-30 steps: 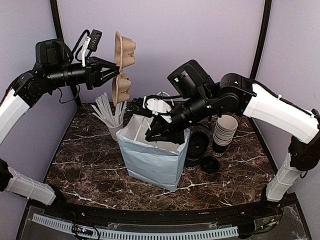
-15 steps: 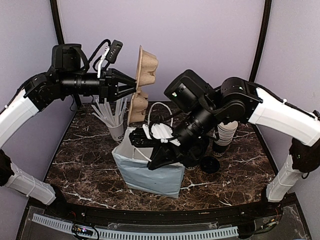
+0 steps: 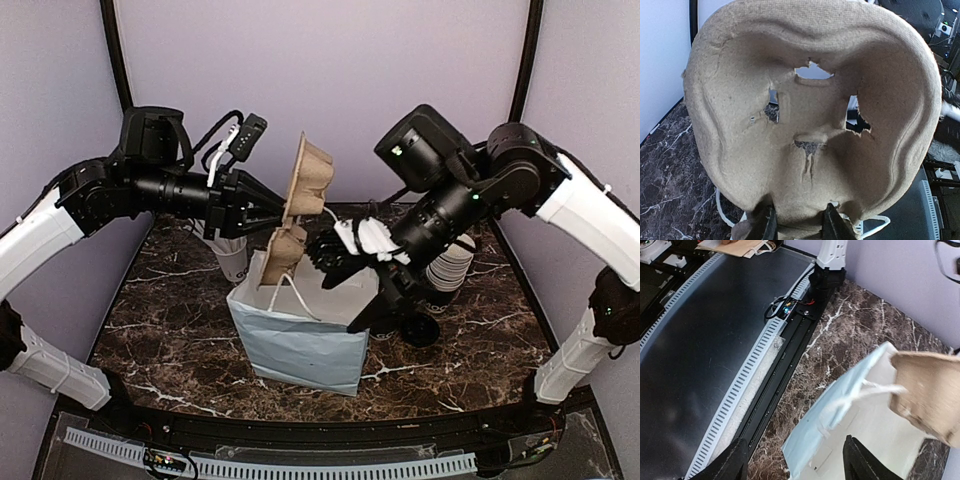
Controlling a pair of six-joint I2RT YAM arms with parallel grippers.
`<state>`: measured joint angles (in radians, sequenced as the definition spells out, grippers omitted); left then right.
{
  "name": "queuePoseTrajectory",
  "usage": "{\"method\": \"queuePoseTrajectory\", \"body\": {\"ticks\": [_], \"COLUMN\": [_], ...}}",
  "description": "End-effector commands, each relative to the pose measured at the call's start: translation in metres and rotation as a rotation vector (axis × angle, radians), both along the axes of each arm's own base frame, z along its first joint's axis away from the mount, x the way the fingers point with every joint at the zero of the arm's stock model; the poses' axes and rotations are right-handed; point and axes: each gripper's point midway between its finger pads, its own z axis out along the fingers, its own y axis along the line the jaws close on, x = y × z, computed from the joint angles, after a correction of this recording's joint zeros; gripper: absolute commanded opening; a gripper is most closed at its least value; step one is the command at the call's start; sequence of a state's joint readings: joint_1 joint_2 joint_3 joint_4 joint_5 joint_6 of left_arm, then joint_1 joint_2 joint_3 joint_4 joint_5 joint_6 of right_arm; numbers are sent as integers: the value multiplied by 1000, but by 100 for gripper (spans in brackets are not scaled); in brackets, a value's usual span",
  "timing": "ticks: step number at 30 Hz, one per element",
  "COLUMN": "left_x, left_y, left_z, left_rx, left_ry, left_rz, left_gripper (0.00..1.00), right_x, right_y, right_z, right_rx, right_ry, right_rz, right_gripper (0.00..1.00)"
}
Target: Pack the takeout coffee
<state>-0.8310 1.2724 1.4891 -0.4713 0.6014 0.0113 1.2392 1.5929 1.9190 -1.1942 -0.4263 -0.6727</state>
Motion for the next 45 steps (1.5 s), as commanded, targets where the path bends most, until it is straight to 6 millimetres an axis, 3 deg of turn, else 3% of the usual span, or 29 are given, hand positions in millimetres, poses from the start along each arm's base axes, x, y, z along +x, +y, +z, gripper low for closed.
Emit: {"method": "queuePoseTrajectory", "body": {"ticks": [1, 5, 10, 16, 21, 29, 37, 45], "left_x": [-8, -6, -1, 6, 15, 3, -19, -21], "left_y": [-8, -12, -15, -16, -4, 5, 8, 5], "left_z": [-14, -31, -48, -70, -94, -115, -152, -173], "left_rx": [37, 105, 141, 220, 360, 502, 725, 890], "left_ry": [22, 17, 13, -5, -44, -41, -40, -43], "left_rz": [-50, -52, -56, -56, -28, -45, -80, -39], "left_gripper": [24, 24, 24, 24, 24, 24, 24, 23], "right_x": [29, 67, 96, 128, 142, 156, 148, 140], "right_y": [-49, -85, -129, -173, -194, -204, -206, -209], "right_z": [46, 63, 58, 22, 12, -23, -26, -26], "right_rx": [81, 138, 181, 244, 330, 356, 392, 423], "right_ry": [-46, -52, -58, 0, 34, 85, 102, 112], "right_rz": [-57, -209, -385, -624, -752, -841, -833, -827], "right_gripper": [67, 67, 66, 65, 68, 67, 68, 71]}}
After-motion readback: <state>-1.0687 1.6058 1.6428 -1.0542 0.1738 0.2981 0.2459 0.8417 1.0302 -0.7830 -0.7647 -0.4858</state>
